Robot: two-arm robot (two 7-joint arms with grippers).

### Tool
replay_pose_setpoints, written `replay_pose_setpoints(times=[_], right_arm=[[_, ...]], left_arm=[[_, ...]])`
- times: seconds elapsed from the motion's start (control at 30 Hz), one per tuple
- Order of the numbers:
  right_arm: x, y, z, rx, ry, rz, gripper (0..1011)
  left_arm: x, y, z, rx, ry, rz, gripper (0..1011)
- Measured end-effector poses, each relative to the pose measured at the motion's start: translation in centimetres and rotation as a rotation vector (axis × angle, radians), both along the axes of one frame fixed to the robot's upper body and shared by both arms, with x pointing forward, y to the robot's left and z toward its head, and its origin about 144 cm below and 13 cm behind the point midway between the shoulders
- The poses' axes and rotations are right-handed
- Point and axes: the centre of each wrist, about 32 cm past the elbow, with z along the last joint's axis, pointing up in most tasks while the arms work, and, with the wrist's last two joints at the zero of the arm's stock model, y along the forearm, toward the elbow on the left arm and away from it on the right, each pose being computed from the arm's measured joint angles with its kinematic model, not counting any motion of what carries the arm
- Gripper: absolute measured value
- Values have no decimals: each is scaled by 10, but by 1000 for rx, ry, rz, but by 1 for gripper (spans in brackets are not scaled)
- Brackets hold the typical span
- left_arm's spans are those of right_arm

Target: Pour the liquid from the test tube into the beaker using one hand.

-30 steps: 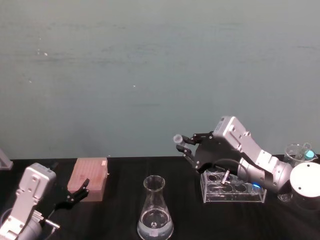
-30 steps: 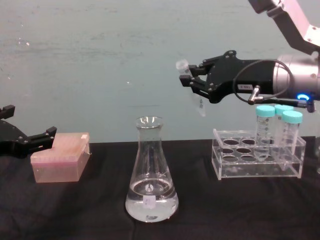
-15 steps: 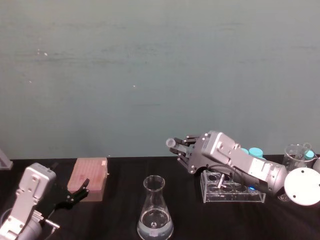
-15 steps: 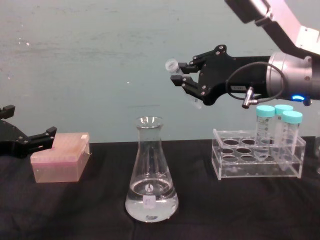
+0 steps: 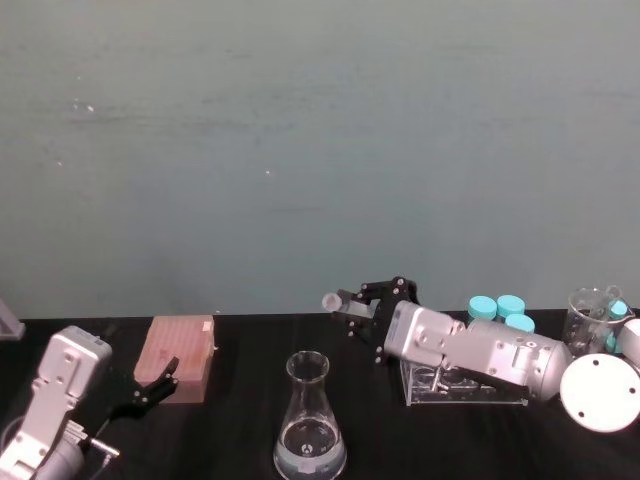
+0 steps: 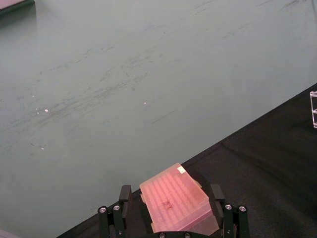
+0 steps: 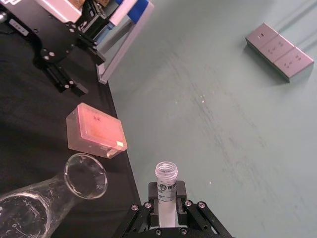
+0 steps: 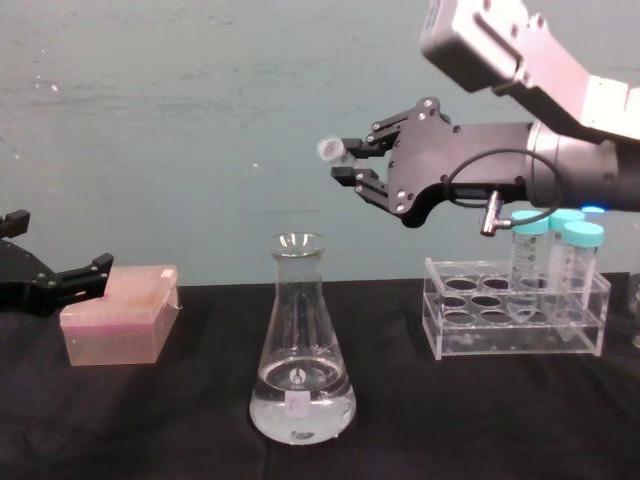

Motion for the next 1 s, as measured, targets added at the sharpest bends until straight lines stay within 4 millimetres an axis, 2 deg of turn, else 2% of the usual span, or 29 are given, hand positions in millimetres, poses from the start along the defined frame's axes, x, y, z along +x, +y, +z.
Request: replay_pose_setpoints(times=[0.4,1.0], right_arm=[[-9,9,-3,-95,-111,32,194],[-19,8,-6,-192,-255,28,194]], left_arm=[[0,0,0,0,0,0,1000],[0,0,0,0,0,0,1000]])
